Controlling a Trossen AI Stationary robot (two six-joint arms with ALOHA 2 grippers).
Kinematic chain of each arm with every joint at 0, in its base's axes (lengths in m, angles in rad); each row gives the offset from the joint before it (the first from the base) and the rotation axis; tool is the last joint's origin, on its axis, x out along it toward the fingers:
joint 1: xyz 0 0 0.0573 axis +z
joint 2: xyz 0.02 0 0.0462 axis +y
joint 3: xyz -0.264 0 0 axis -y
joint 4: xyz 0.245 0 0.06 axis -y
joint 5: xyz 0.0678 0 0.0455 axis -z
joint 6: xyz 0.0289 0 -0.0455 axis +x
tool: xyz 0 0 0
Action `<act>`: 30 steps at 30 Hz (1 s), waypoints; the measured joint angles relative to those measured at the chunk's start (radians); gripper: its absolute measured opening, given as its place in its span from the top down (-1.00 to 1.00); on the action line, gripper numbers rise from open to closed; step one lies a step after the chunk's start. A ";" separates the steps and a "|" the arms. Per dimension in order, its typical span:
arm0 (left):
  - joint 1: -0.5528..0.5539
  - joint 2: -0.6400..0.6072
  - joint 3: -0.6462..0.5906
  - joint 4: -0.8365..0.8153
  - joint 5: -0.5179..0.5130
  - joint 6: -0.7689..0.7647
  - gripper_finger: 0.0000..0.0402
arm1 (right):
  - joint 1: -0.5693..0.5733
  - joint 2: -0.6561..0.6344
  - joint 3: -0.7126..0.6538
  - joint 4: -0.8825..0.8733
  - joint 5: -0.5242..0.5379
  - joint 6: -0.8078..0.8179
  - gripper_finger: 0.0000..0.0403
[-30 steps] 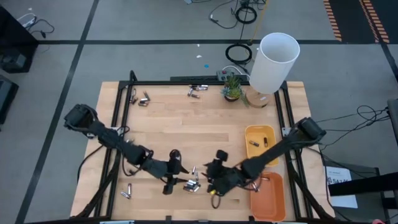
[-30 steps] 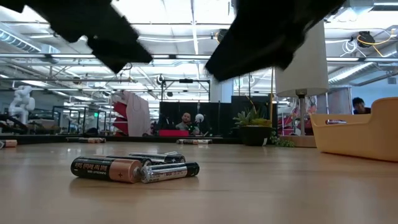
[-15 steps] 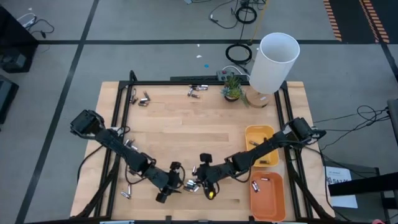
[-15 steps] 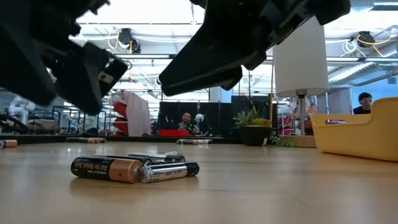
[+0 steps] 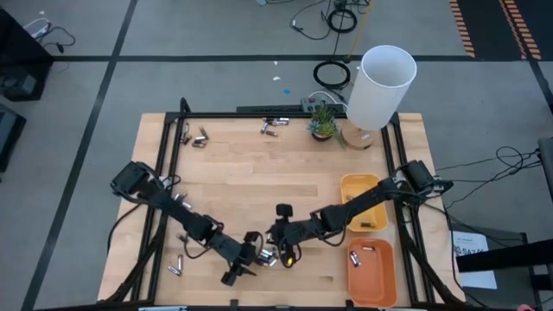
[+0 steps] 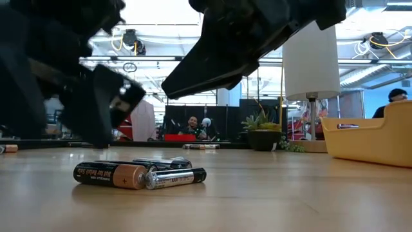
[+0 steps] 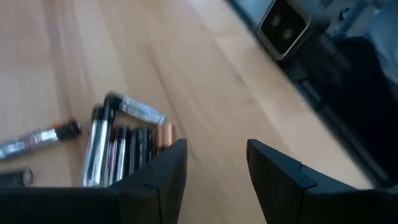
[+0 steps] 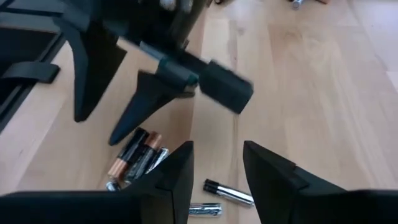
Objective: Sort batteries
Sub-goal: Put the brown battery into the yellow bin
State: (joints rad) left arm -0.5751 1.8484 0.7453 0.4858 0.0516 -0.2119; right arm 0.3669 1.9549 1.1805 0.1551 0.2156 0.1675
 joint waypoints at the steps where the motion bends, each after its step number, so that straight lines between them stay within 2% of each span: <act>1: 0.000 0.006 0.000 -0.003 -0.005 -0.008 0.13 | -0.001 0.000 0.000 0.000 -0.001 0.000 0.35; 9: 0.000 0.008 0.000 -0.063 -0.117 -0.011 0.13 | 0.001 0.000 0.000 -0.001 -0.005 -0.025 0.35; 15: 0.000 0.008 0.001 -0.108 -0.126 -0.019 0.14 | 0.001 0.000 0.000 -0.003 -0.005 -0.036 0.35; 19: 0.000 0.008 0.002 -0.124 -0.140 -0.026 0.30 | 0.001 -0.001 0.000 -0.017 -0.005 -0.041 0.35; 25: 0.000 0.030 0.002 -0.118 -0.178 -0.072 0.74 | -0.001 -0.001 0.000 -0.027 -0.002 -0.049 0.35; 30: 0.000 0.028 0.003 -0.118 -0.167 -0.113 0.75 | -0.001 -0.035 0.000 -0.098 0.047 -0.057 0.35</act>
State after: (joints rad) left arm -0.5750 1.8769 0.7483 0.3680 -0.1154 -0.3246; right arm 0.3656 1.9196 1.1805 0.0566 0.2623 0.1104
